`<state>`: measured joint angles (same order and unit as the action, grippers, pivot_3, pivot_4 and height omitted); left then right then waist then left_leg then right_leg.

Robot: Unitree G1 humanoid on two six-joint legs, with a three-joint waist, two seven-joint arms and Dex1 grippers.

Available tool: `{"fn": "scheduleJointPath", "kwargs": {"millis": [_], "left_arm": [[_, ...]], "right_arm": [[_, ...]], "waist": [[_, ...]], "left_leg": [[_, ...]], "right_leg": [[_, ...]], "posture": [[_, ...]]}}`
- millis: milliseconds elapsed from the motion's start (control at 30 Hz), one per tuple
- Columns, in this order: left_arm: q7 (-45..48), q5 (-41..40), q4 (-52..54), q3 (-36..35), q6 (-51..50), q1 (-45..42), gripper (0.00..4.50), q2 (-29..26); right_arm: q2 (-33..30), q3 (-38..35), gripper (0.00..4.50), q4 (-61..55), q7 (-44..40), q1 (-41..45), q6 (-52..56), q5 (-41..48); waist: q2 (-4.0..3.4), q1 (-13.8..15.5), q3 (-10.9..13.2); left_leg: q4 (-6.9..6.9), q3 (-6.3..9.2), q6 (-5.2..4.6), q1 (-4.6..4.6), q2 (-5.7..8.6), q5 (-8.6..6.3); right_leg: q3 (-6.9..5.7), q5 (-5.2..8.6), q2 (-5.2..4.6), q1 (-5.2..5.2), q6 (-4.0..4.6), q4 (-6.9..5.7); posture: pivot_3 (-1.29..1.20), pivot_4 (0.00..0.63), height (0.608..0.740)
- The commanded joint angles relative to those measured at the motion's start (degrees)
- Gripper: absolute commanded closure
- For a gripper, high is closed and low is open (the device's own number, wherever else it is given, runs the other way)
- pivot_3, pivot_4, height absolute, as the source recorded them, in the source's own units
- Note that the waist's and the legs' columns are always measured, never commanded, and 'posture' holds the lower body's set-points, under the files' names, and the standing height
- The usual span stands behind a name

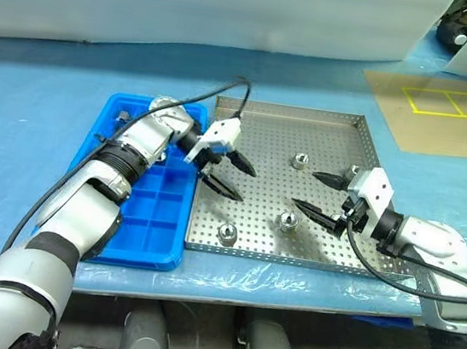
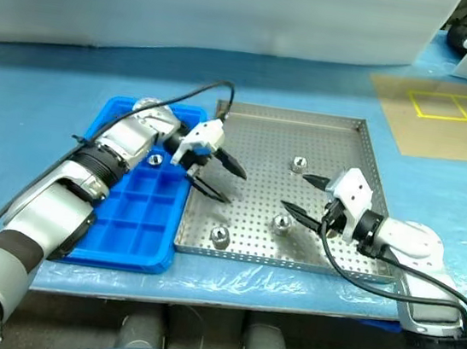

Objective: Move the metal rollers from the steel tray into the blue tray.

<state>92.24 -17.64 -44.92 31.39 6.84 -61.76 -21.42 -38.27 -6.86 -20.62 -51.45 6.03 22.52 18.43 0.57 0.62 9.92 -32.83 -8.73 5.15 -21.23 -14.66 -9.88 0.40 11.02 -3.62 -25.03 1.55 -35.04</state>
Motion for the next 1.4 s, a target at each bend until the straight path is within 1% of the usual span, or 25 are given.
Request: {"fn": "scheduleJointPath", "kwargs": {"millis": [33, 100, 267, 433, 567, 700, 800, 933, 1033, 1133, 1200, 1300, 1400], "left_arm": [[0.3, 0.7, -0.6, 2.8, 8.9, 0.2, 1.18, 1.5], [0.3, 1.0, -0.6, 5.0, 12.9, 1.0, 1.18, 1.4], [0.3, 2.6, -1.6, 6.2, 20.4, 2.2, 1.18, 1.9], [0.3, 5.1, -1.9, 8.4, 27.4, 2.4, 1.18, 0.3], [0.3, 4.4, -0.9, 11.1, 28.5, 2.2, 1.18, -2.0], [0.3, 5.2, -4.1, 10.9, 31.3, 0.6, 1.18, -2.8], [0.3, 4.8, -4.6, 11.5, 32.8, 0.4, 1.18, -3.1], [0.3, 2.0, -1.4, 14.4, 33.7, 2.0, 1.18, -3.0], [0.3, 2.3, -0.3, 17.6, 35.9, 2.5, 1.18, -3.3], [0.3, 1.0, 0.8, 19.7, 35.7, 2.6, 1.18, -3.5], [0.3, 0.5, 0.7, 20.7, 35.9, 2.4, 1.18, -3.6], [0.3, 1.1, -1.2, 20.8, 36.6, 1.9, 1.18, -2.8], [0.3, 1.4, -2.7, 19.9, 36.9, 1.7, 1.18, -1.7]], "right_arm": [[-0.6, -2.6, 0.82, -4.7, 2.1, -0.8, 1.4, 2.0], [-0.7, -2.9, 0.82, -5.8, 2.8, -1.5, 2.0, 2.4], [-1.1, -3.5, 0.82, -7.7, 4.0, -3.3, 3.1, 3.4], [-1.3, -3.3, 0.82, -8.8, 4.7, -4.4, 3.8, 4.1], [-1.5, -3.1, 0.82, -9.5, 5.0, -4.9, 4.2, 4.5], [-1.8, -3.2, 0.82, -9.7, 5.2, -5.4, 4.4, 4.8], [-1.9, -3.0, 0.82, -9.9, 5.4, -5.6, 4.4, 5.0], [-1.8, -2.5, 0.82, -9.9, 5.9, -5.5, 4.5, 5.1], [-1.8, -2.2, 0.82, -10.3, 5.9, -5.5, 4.5, 5.2], [-2.4, -1.6, 0.82, -11.8, 4.8, -5.8, 4.0, 5.3], [-4.1, -1.2, 0.82, -15.0, 1.8, -7.2, 4.7, 7.5], [-8.4, -1.0, 0.82, -18.3, -4.4, -9.5, 6.8, 12.2], [-12.6, -1.1, 0.82, -20.0, -9.2, -8.7, 10.1, 17.9]], "waist": [[0.0, 0.0, 0.0], [-0.01, -0.1, 0.0], [-0.02, -0.5, 0.0], [-0.02, -0.9, 0.0], [-0.03, -1.3, 0.0], [-0.03, -1.4, 0.0], [-0.03, -1.3, 0.0], [-0.05, -1.3, 0.0], [-0.05, -1.4, 0.0], [-0.05, -1.4, 0.0], [-0.05, -1.4, 0.0], [-0.06, -1.4, 0.0], [-0.06, -1.5, 0.0]], "left_leg": [[0.0, 0.0, 0.0, -0.01, 0.01, 0.0], [0.0, -0.02, -0.04, 0.0, 0.01, -0.02], [0.04, -0.06, -0.11, 0.07, 0.01, -0.07], [0.02, -0.07, -0.29, 0.1, 0.01, -0.17], [0.02, -0.07, -0.29, 0.11, 0.01, -0.18], [0.02, -0.08, -0.29, 0.12, 0.0, -0.18], [0.0, -0.08, -0.29, 0.12, 0.01, -0.18], [0.01, -0.1, -0.28, 0.13, 0.01, -0.17], [0.01, -0.14, -0.29, 0.15, 0.01, -0.18], [0.01, -0.23, -0.3, 0.22, 0.0, -0.18], [0.0, -0.28, -0.3, 0.23, 0.0, -0.19], [0.02, -0.4, -0.37, 0.28, -0.02, -0.23], [-0.03, -0.67, -0.55, 0.34, -0.01, -0.35]], "right_leg": [[0.01, -0.01, 0.0, 0.01, -0.01, 0.04], [0.04, -0.05, 0.0, 0.08, -0.07, 0.18], [0.09, -0.04, 0.04, 0.18, -0.07, 0.29], [0.09, -0.04, 0.01, 0.2, -0.08, 0.28], [0.09, -0.04, 0.02, 0.21, -0.08, 0.27], [0.1, -0.04, 0.02, 0.2, -0.08, 0.27], [0.12, -0.04, 0.02, 0.2, -0.08, 0.27], [0.14, -0.04, 0.02, 0.2, -0.08, 0.27], [0.18, -0.04, 0.02, 0.2, -0.08, 0.26], [0.29, -0.04, 0.04, 0.2, -0.08, 0.22], [0.4, -0.04, 0.09, 0.2, -0.08, 0.2], [0.58, -0.04, 0.16, 0.2, -0.09, 0.23], [0.86, -0.04, 0.19, 0.25, -0.1, 0.26]], "posture": [[-0.46, 0.15, 0.74], [-0.47, 0.15, 0.74], [-0.47, 0.15, 0.74], [-0.48, 0.15, 0.74], [-0.48, 0.15, 0.74], [-0.48, 0.15, 0.74], [-0.48, 0.15, 0.74], [-0.48, 0.15, 0.74], [-0.49, 0.15, 0.74], [-0.5, 0.15, 0.74], [-0.51, 0.15, 0.74], [-0.52, 0.15, 0.74], [-0.52, 0.15, 0.74]]}}
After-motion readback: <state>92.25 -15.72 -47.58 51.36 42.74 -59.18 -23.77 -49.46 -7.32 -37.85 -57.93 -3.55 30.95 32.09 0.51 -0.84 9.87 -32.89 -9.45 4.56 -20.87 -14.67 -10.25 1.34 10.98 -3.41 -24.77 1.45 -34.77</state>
